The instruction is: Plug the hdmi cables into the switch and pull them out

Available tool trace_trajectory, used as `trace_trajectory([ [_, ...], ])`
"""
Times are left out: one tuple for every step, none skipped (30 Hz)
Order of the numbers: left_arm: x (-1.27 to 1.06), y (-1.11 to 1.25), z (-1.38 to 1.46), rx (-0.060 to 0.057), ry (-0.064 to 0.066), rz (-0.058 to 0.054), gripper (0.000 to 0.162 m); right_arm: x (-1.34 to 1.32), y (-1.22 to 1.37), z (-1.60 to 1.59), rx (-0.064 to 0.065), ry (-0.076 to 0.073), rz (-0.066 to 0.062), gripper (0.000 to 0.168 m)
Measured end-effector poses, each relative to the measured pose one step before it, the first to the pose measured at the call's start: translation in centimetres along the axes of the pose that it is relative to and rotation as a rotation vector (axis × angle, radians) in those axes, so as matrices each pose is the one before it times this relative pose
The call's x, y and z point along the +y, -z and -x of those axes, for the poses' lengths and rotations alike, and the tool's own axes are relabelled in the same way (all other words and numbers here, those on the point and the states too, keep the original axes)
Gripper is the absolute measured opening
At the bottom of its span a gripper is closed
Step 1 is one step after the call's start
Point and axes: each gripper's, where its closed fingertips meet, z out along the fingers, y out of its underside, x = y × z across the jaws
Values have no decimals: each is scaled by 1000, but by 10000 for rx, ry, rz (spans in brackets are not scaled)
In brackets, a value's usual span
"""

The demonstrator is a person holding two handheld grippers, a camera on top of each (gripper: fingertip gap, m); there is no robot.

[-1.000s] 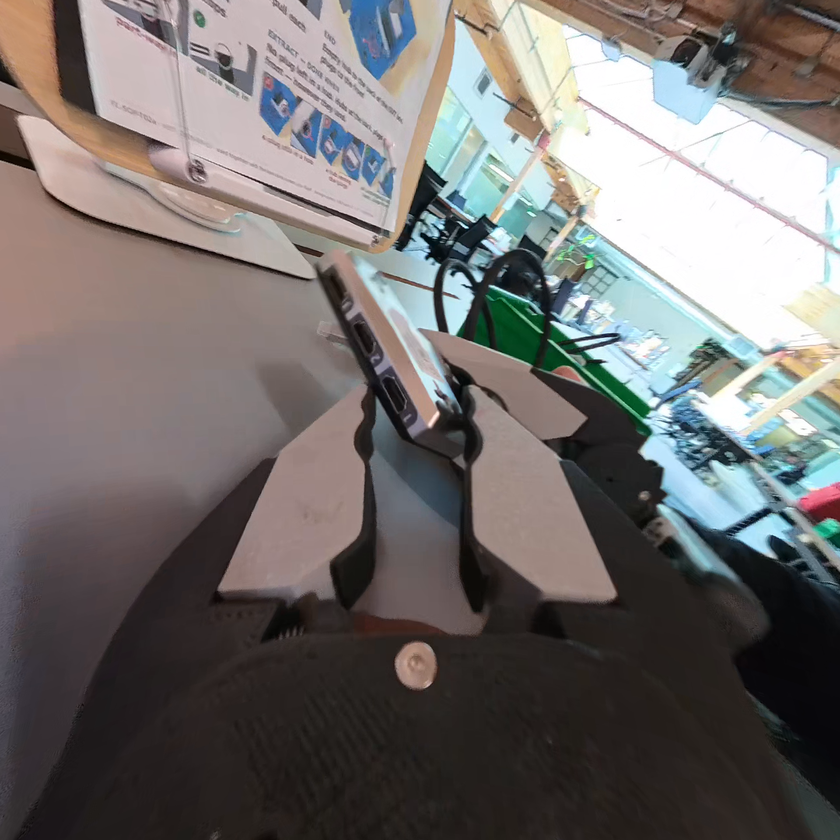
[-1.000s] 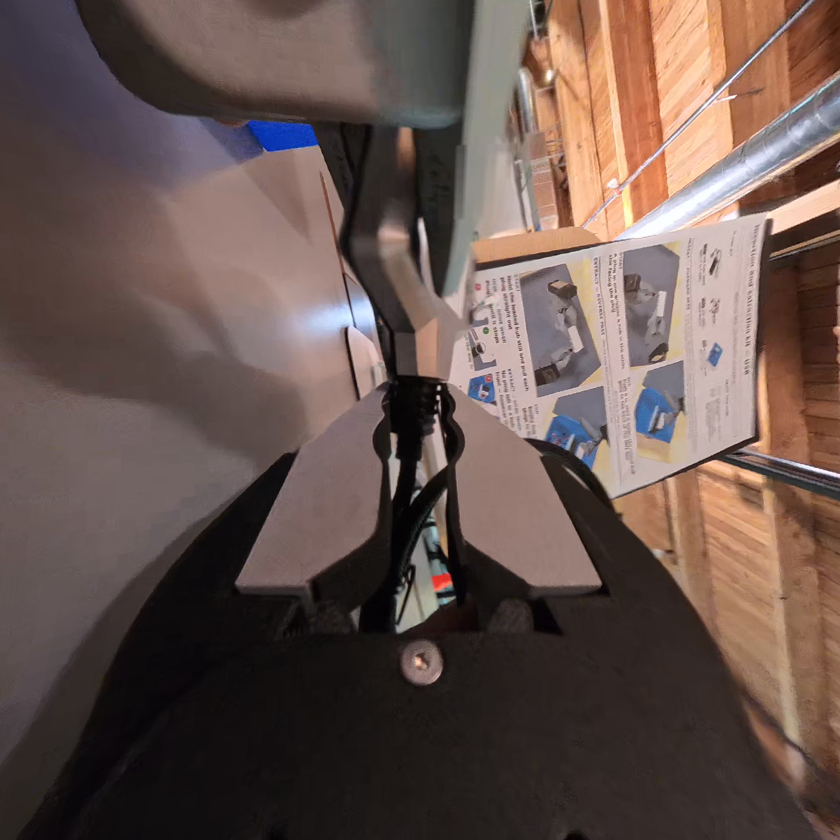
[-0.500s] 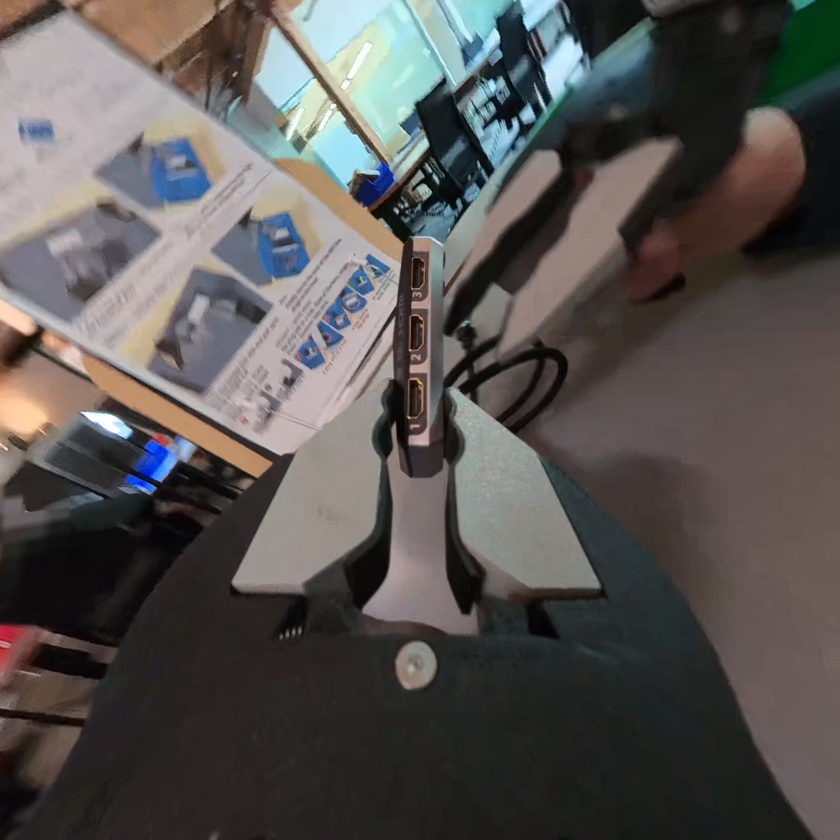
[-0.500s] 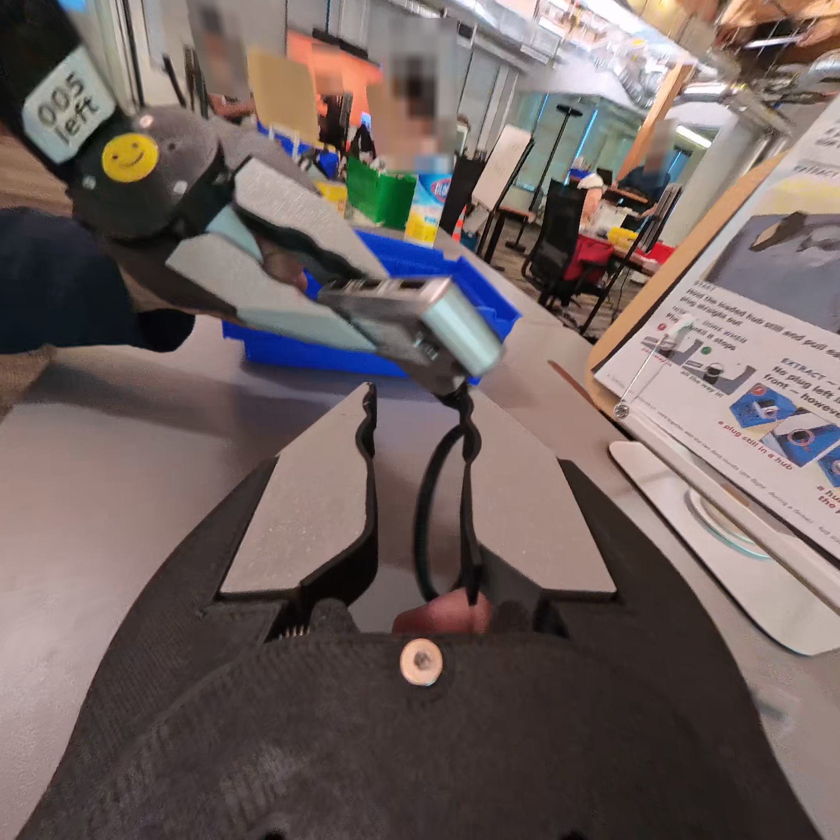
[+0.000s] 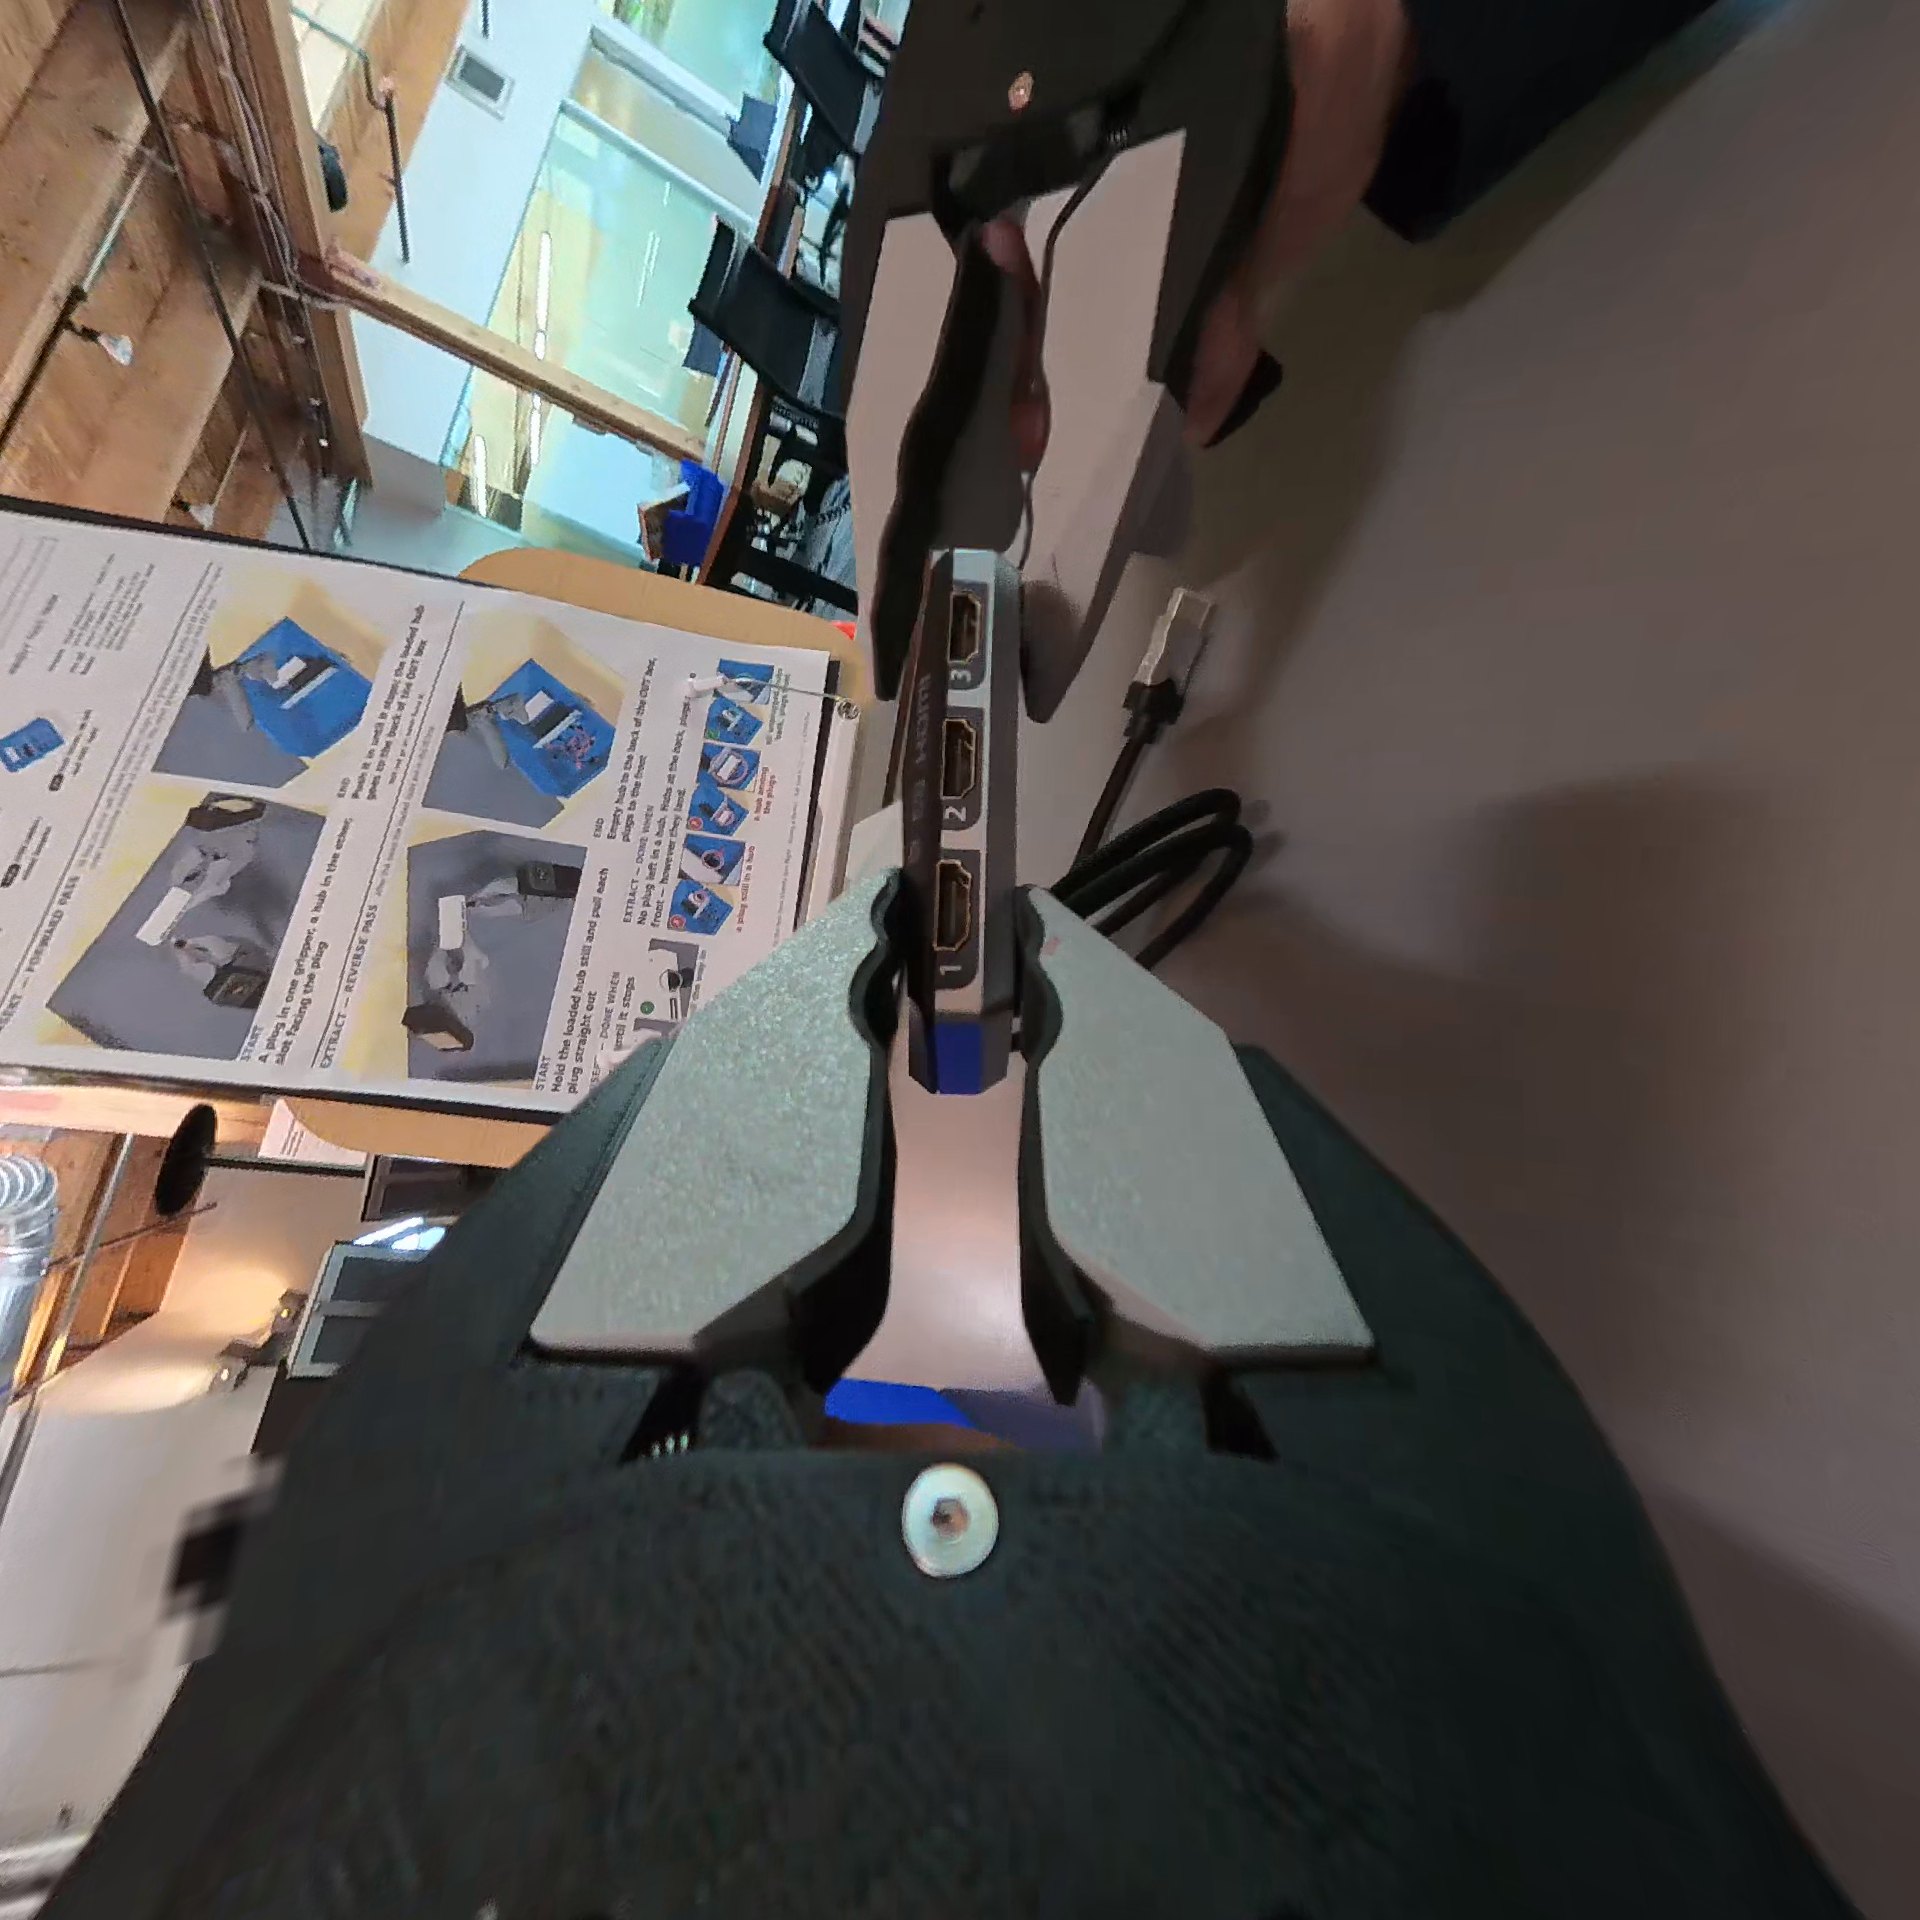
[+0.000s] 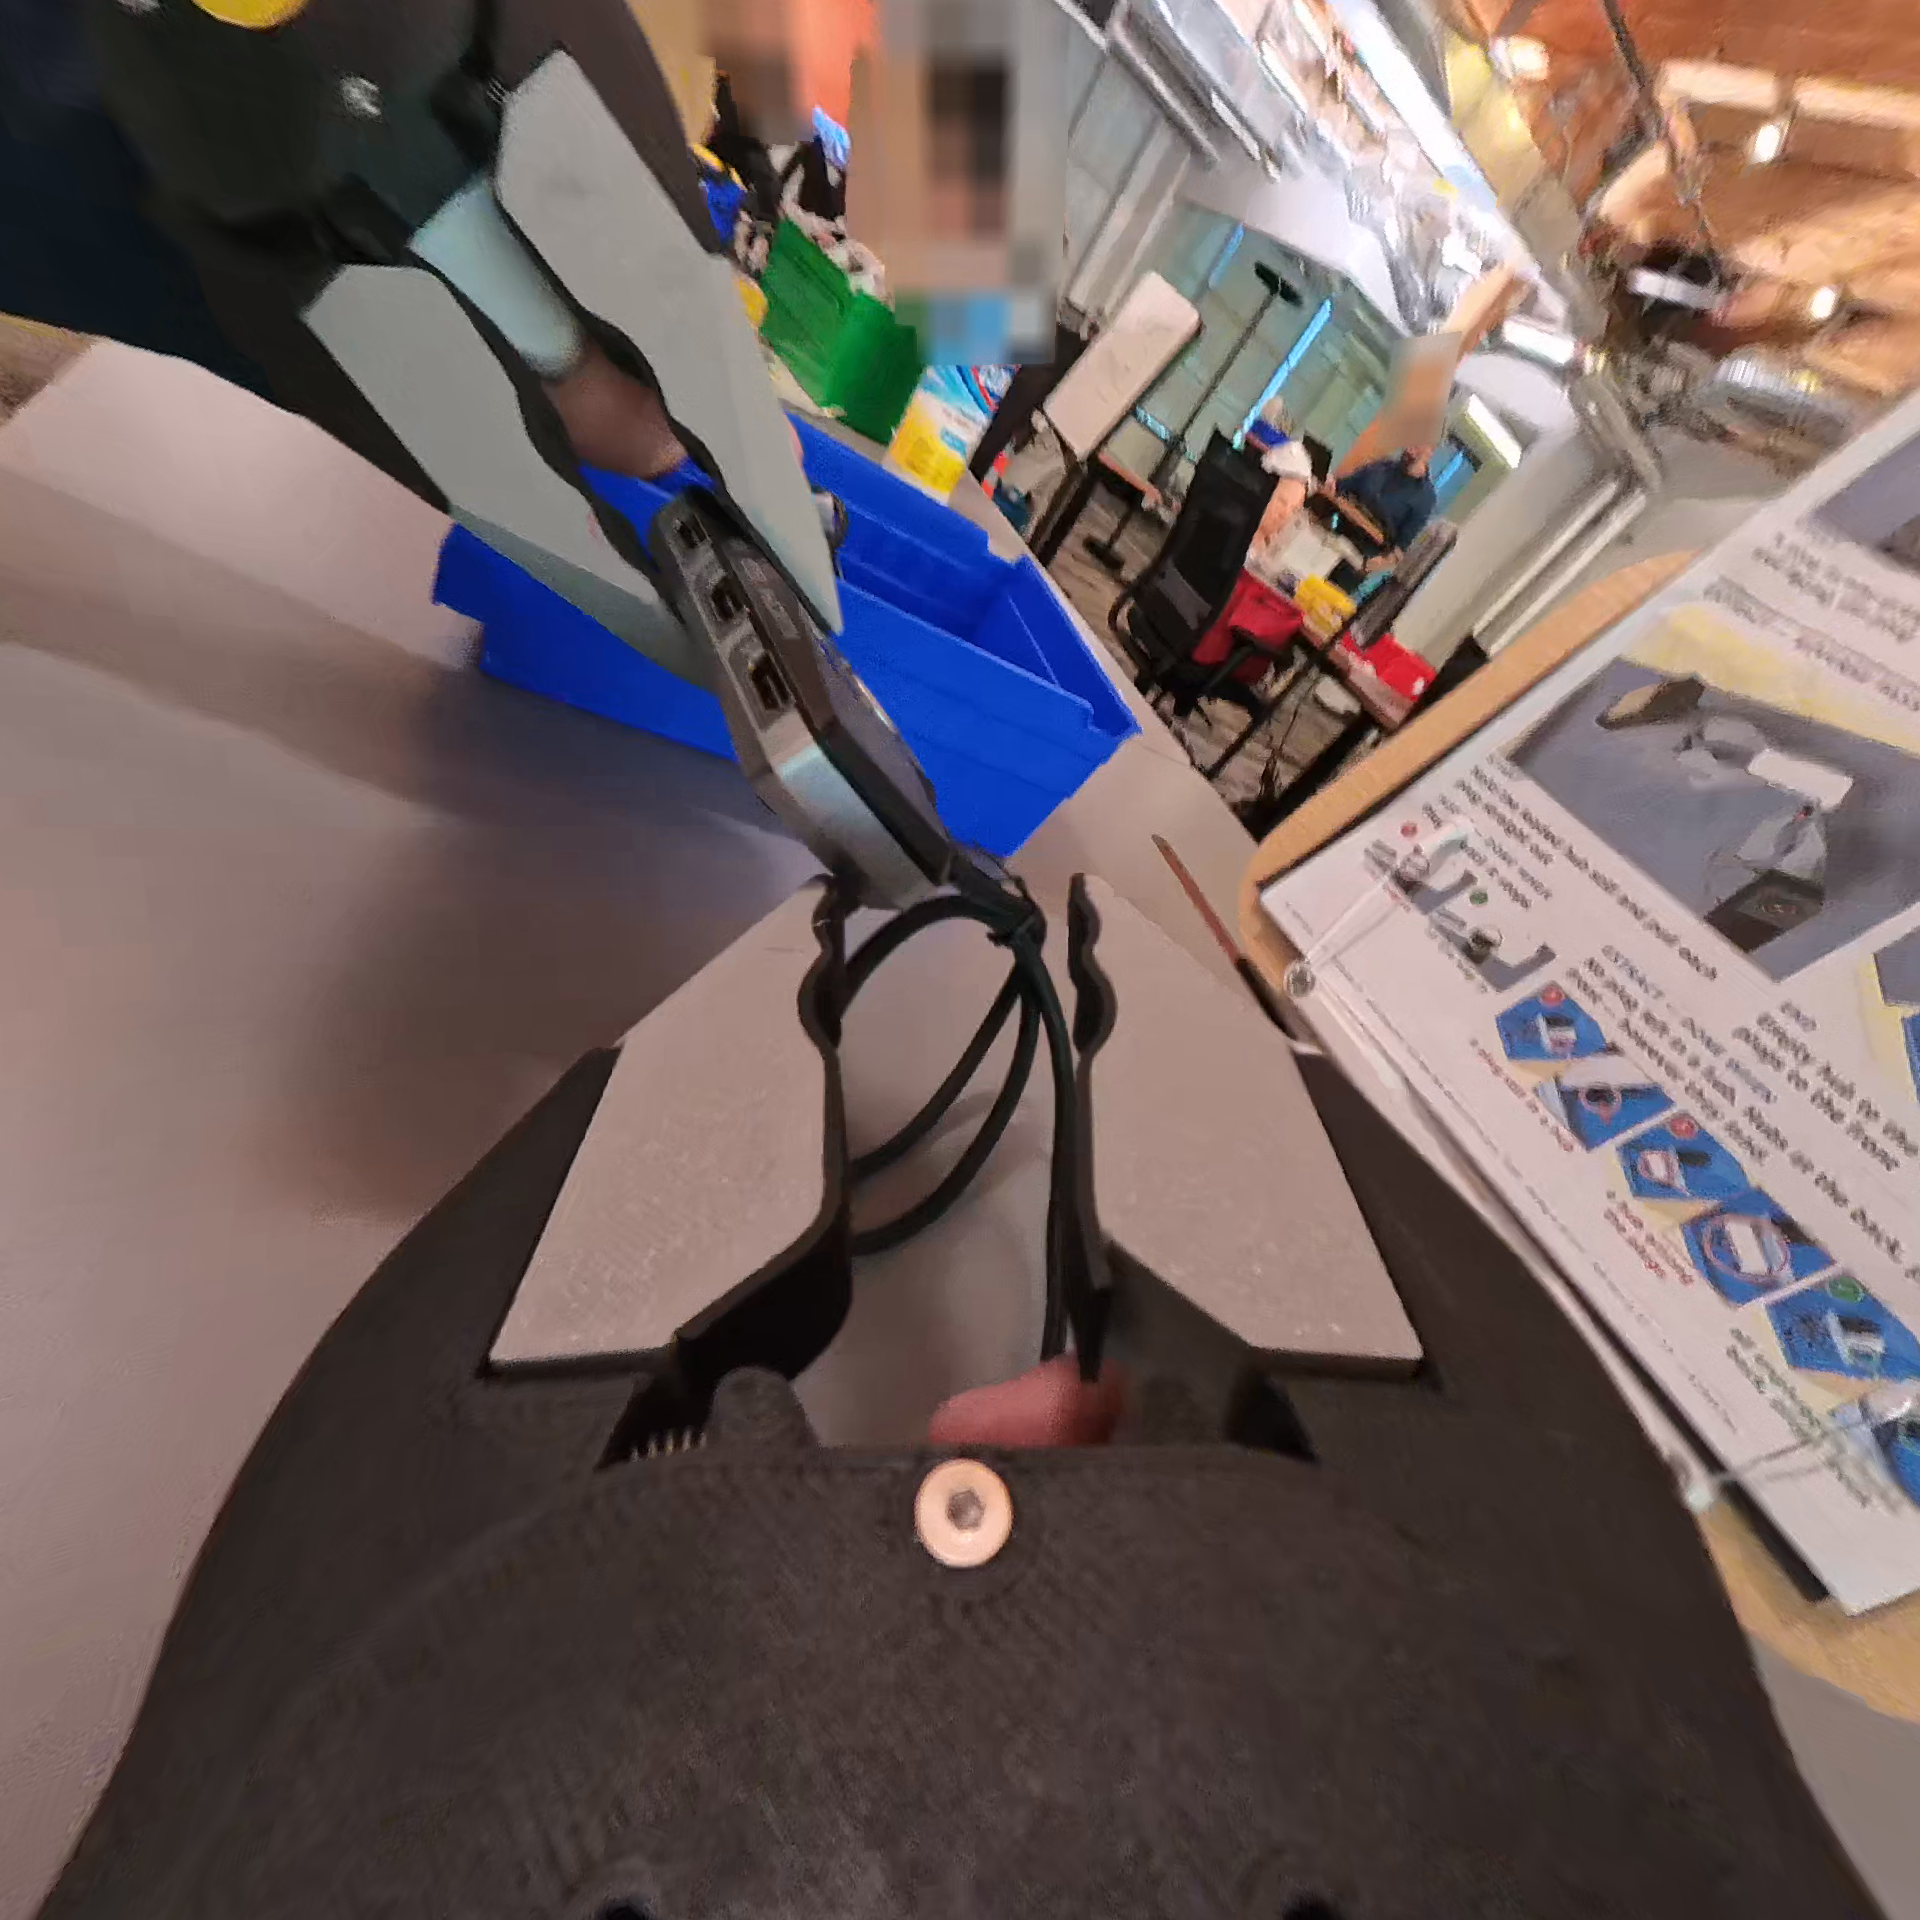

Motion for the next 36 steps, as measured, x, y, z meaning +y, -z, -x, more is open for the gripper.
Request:
trace_trajectory([
  [-162, 116, -88, 82, -13, -106, 18, -491, 47, 490, -69, 340, -295, 39],
  [-113, 84, -70, 92, 21, -78, 18, -506, -19, 710, -135, 397, -280, 34],
  [-89, 63, -50, 103, 65, -78, 18, -449, -70, 650, -48, 447, -198, 29],
  [-55, 62, -101, 150, 103, -75, 18, -351, -126, 256, 194, 515, -82, 26],
  [-60, 65, -165, 199, 218, -78, 19, -293, -112, 76, 259, 541, 20, 22],
  [-58, 86, -101, 152, 345, -64, 20, -239, -78, 36, 191, 431, 80, 22],
  [-71, 142, -44, 114, 339, -75, 20, -183, -86, 64, 64, 212, 102, 22],
  [31, 152, -83, 133, 345, -27, 21, -100, -79, 76, -26, 45, 116, 22],
  [70, 125, -51, 113, 480, 3, 22, 4, -151, 25, -31, -56, 170, 22],
  [161, 94, 106, 27, 576, 102, 22, 98, -227, -66, 24, -116, 222, 21],
  [313, 126, 471, -163, 573, 256, 24, 135, -217, -293, 225, -74, 221, 21],
  [399, 219, 1034, -390, 605, 387, 26, 161, -134, -543, 421, 89, 162, 20],
  [612, 381, 1465, -509, 612, 586, 37, 288, -75, -500, 375, 161, 189, 20],
  [443, 582, 1312, -319, 591, 442, 47, 409, -60, -375, 241, 85, 211, 20],
  [218, 796, 1172, -156, 618, 231, 48, 460, -72, -292, 157, -5, 196, 19],
  [226, 924, 1485, -323, 618, 194, 44, 445, -90, -280, 135, -40, 183, 19],
  [417, 954, 1772, -474, 554, 281, 39, 419, -96, -276, 111, -68, 179, 19],
  [681, 891, 1726, -443, 490, 410, 38, 342, -93, -232, 80, -89, 159, 19],
  [916, 756, 1538, -338, 414, 499, 38, 278, -78, -161, 46, -89, 122, 18],
  [1083, 628, 1502, -363, 313, 507, 39, 244, -85, -101, 22, -63, 113, 19],
  [1198, 485, 1502, -392, 217, 486, 39, 231, -67, -102, 41, -16, 109, 19],
  [1298, 317, 1374, -339, 213, 486, 39, 251, -80, -91, 49, 7, 123, 18],
  [1360, 139, 1199, -224, 270, 478, 39, 331, -100, -13, -8, 9, 163, 18],
  [1303, 1, 1123, -178, 312, 415, 38, 410, -138, 28, -40, 21, 188, 17],
  [1215, -145, 1061, -162, 316, 324, 39, 422, -129, -43, 6, 37, 158, 18],
  [1259, -267, 951, -119, 300, 344, 38, 446, -117, -47, 6, 43, 154, 18],
  [1258, -391, 832, -75, 285, 369, 38, 469, -123, -21, -23, 37, 171, 17],
  [1161, -451, 808, -104, 241, 334, 39, 432, -87, -123, 25, 11, 140, 17],
  [1023, -482, 790, -153, 192, 270, 39, 336, -58, -205, 64, -44, 85, 17],
  [930, -513, 662, -129, 140, 236, 39, 318, -60, -175, 21, -117, 84, 17],
  [923, -535, 445, -58, 85, 267, 39, 275, -55, -203, 20, -149, 80, 17],
  [913, -549, 402, -85, 33, 300, 39, 199, -23, -277, 74, -151, 44, 16],
  [797, -570, 369, -154, -12, 264, 39, 171, -12, -270, 64, -160, 48, 16],
  [650, -565, 174, -106, -96, 201, 39, 154, -19, -243, 46, -170, 59, 16],
  [505, -565, 12, -74, -142, 154, 39, 92, -9, -240, 52, -162, 26, 16],
  [418, -559, -99, -36, -142, 143, 39, 43, 21, -192, 45, -113, -2, 16],
])
